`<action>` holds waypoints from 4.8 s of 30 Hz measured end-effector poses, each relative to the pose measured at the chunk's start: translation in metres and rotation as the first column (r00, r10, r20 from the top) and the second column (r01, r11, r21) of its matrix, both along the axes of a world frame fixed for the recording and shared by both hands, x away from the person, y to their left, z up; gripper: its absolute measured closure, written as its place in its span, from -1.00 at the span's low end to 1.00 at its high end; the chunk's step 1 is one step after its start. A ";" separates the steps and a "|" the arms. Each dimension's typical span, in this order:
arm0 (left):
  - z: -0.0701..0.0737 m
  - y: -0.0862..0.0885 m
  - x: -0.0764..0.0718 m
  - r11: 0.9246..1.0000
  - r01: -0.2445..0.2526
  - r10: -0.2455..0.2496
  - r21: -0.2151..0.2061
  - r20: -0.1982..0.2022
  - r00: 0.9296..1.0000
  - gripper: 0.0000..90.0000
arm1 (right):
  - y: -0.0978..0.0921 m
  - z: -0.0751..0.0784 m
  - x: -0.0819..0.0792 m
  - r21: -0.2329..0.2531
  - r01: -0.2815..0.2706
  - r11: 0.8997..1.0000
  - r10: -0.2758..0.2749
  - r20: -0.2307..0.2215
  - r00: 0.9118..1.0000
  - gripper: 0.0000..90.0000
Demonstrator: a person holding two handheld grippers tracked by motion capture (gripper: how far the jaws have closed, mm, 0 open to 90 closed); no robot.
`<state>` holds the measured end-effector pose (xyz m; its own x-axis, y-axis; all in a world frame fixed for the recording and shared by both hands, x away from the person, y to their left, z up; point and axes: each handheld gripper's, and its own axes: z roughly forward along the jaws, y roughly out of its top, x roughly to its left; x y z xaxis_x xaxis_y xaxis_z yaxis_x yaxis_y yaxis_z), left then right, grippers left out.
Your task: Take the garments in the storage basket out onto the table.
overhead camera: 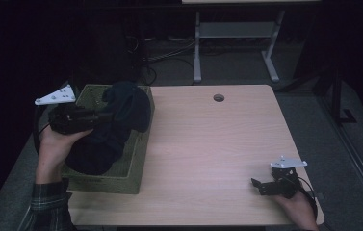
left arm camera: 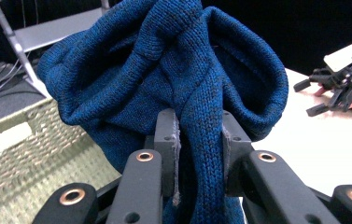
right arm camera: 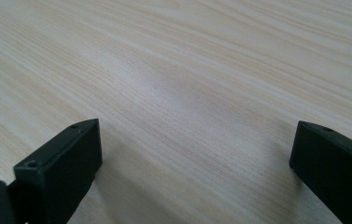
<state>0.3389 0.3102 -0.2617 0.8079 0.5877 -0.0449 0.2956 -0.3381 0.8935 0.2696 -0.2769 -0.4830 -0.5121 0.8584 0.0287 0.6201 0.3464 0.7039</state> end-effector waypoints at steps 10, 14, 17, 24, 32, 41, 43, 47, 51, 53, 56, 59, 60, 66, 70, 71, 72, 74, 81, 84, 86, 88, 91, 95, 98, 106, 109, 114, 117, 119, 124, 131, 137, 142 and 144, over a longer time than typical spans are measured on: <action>0.019 -0.024 0.004 0.997 0.075 -0.074 -0.021 0.023 0.997 0.63 | 0.000 0.000 0.000 -0.001 0.001 1.000 -0.001 0.000 1.000 -0.96; 0.024 -0.031 0.005 0.995 0.098 -0.098 -0.022 0.027 0.995 0.63 | 0.000 0.000 0.000 -0.001 0.001 1.000 -0.001 -0.001 1.000 -0.96; 0.030 -0.042 0.006 0.993 0.116 -0.115 -0.011 0.034 0.993 0.63 | 0.000 0.000 0.000 0.000 0.001 1.000 -0.001 0.000 1.000 -0.96; 0.035 -0.056 0.008 0.990 0.143 -0.143 -0.006 0.043 0.989 0.63 | 0.000 0.000 0.000 0.000 0.001 1.000 -0.001 0.000 1.000 -0.96; 0.045 -0.075 0.010 0.984 0.178 -0.177 -0.019 0.059 0.982 0.63 | 0.000 0.000 0.000 0.000 0.001 1.000 -0.001 -0.001 1.000 -0.96; 0.051 -0.098 0.011 0.979 0.203 -0.202 -0.006 0.063 0.977 0.63 | 0.000 0.000 0.000 0.000 0.001 1.000 -0.001 -0.001 1.000 -0.96; 0.052 -0.105 0.011 0.978 0.208 -0.207 -0.010 0.062 0.976 0.63 | 0.000 0.000 0.000 0.000 0.001 1.000 -0.001 0.000 1.000 -0.96; 0.053 -0.118 0.013 0.975 0.223 -0.222 -0.010 0.063 0.973 0.63 | 0.000 0.000 0.000 0.000 0.001 1.000 -0.001 0.000 1.000 -0.96; 0.052 -0.133 0.016 0.970 0.242 -0.241 -0.012 0.060 0.969 0.63 | 0.000 0.000 0.000 0.000 0.001 1.000 -0.001 0.000 1.000 -0.96; 0.050 -0.143 0.017 0.967 0.254 -0.253 -0.008 0.056 0.966 0.63 | 0.000 0.000 0.000 -0.001 0.000 1.000 0.000 -0.001 1.000 -0.96; 0.047 -0.152 0.019 0.965 0.260 -0.259 -0.013 0.054 0.964 0.63 | 0.000 0.000 0.000 -0.001 0.000 1.000 0.000 -0.001 1.000 -0.96; 0.046 -0.158 0.020 0.963 0.269 -0.268 -0.016 0.052 0.962 0.63 | 0.000 0.000 0.000 0.000 0.000 1.000 0.000 -0.001 1.000 -0.96; 0.045 -0.161 0.020 0.963 0.270 -0.269 -0.021 0.050 0.962 0.63 | 0.000 0.000 0.000 0.000 0.000 1.000 0.000 -0.001 1.000 -0.96; 0.039 -0.180 0.022 0.957 0.290 -0.289 -0.021 0.040 0.957 0.63 | 0.000 0.000 0.000 -0.001 0.001 1.000 -0.001 -0.001 1.000 -0.96; 0.032 -0.193 0.025 0.955 0.297 -0.296 -0.016 0.033 0.955 0.63 | 0.000 0.000 0.000 -0.001 0.004 1.000 -0.004 -0.001 1.000 -0.96; 0.030 -0.195 0.025 0.955 0.296 -0.295 -0.019 0.031 0.955 0.63 | 0.000 0.000 0.000 -0.001 0.004 1.000 -0.004 -0.001 1.000 -0.96; 0.027 -0.201 0.026 0.955 0.295 -0.294 -0.018 0.026 0.955 0.63 | 0.000 0.000 0.000 -0.001 0.004 1.000 -0.004 -0.001 1.000 -0.96; 0.021 -0.208 0.027 0.955 0.296 -0.296 -0.022 0.019 0.955 0.63 | 0.000 0.000 0.000 -0.002 0.004 1.000 -0.004 -0.001 1.000 -0.96; 0.007 -0.227 0.029 0.952 0.305 -0.305 -0.018 -0.006 0.952 0.63 | 0.000 0.000 0.000 -0.001 0.004 1.000 -0.004 -0.001 1.000 -0.96; -0.001 -0.234 0.031 0.952 0.304 -0.305 -0.019 -0.019 0.952 0.63 | 0.000 0.000 0.000 0.000 0.004 1.000 -0.004 -0.001 1.000 -0.96; -0.010 -0.239 0.033 0.953 0.302 -0.303 -0.025 -0.034 0.952 0.63 | 0.000 0.000 0.000 0.001 0.004 1.000 -0.004 -0.002 1.000 -0.96; -0.013 -0.241 0.034 0.953 0.301 -0.302 -0.026 -0.040 0.952 0.63 | 0.000 0.000 0.000 0.001 0.004 1.000 -0.004 -0.002 1.000 -0.96; -0.023 -0.249 0.035 0.953 0.301 -0.302 -0.014 -0.059 0.952 0.63 | 0.000 0.000 0.000 0.002 0.003 1.000 -0.003 0.000 1.000 -0.96; -0.038 -0.259 0.039 0.955 0.297 -0.296 -0.006 -0.083 0.952 0.63 | 0.000 0.000 0.000 0.001 0.003 1.000 -0.003 0.000 1.000 -0.96; -0.051 -0.266 0.042 0.956 0.294 -0.293 -0.001 -0.107 0.950 0.63 | 0.000 0.000 0.000 0.001 0.003 1.000 -0.003 0.000 1.000 -0.96; -0.079 -0.280 0.053 0.962 0.273 -0.267 0.016 -0.163 0.950 0.63 | 0.000 0.000 0.000 0.002 0.002 1.000 -0.002 0.000 1.000 -0.96; -0.089 -0.285 0.058 0.965 0.262 -0.254 0.023 -0.176 0.951 0.63 | 0.000 0.000 0.000 0.001 0.003 1.000 -0.003 0.000 1.000 -0.96; -0.102 -0.290 0.063 0.968 0.248 -0.235 0.049 -0.192 0.953 0.63 | 0.000 0.000 0.000 0.000 0.002 1.000 -0.002 0.000 1.000 -0.96; -0.116 -0.295 0.069 0.968 0.237 -0.214 0.087 -0.216 0.953 0.63 | 0.000 0.000 0.000 -0.003 0.001 1.000 -0.001 0.003 1.000 -0.96; -0.119 -0.296 0.070 0.969 0.231 -0.206 0.090 -0.223 0.953 0.62 | 0.000 0.000 0.000 0.000 0.004 1.000 -0.004 -0.001 1.000 -0.96; -0.136 -0.300 0.078 0.967 0.211 -0.172 0.142 -0.249 0.953 0.61 | 0.000 0.000 0.000 0.000 0.004 1.000 -0.004 -0.002 1.000 -0.96; -0.150 -0.301 0.085 0.967 0.190 -0.141 0.169 -0.265 0.954 0.60 | 0.000 0.000 0.000 0.000 0.003 1.000 -0.003 -0.002 1.000 -0.96; -0.163 -0.297 0.090 0.973 0.169 -0.120 0.159 -0.279 0.953 0.53 | 0.000 0.000 0.000 0.002 0.004 1.000 -0.004 -0.002 1.000 -0.96; -0.163 -0.296 0.090 0.972 0.162 -0.113 0.168 -0.267 0.957 0.43 | 0.000 0.000 0.000 0.003 0.004 1.000 -0.004 -0.002 1.000 -0.96; -0.161 -0.295 0.090 0.972 0.158 -0.110 0.175 -0.260 0.959 0.28 | 0.000 0.000 0.000 0.003 0.004 1.000 -0.004 -0.002 1.000 -0.96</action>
<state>0.4291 0.0152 -0.4231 0.8576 0.4920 -0.1499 0.4386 -0.5474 0.7127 0.2697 -0.2768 -0.4830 -0.5089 0.8602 0.0325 0.6228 0.3418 0.7037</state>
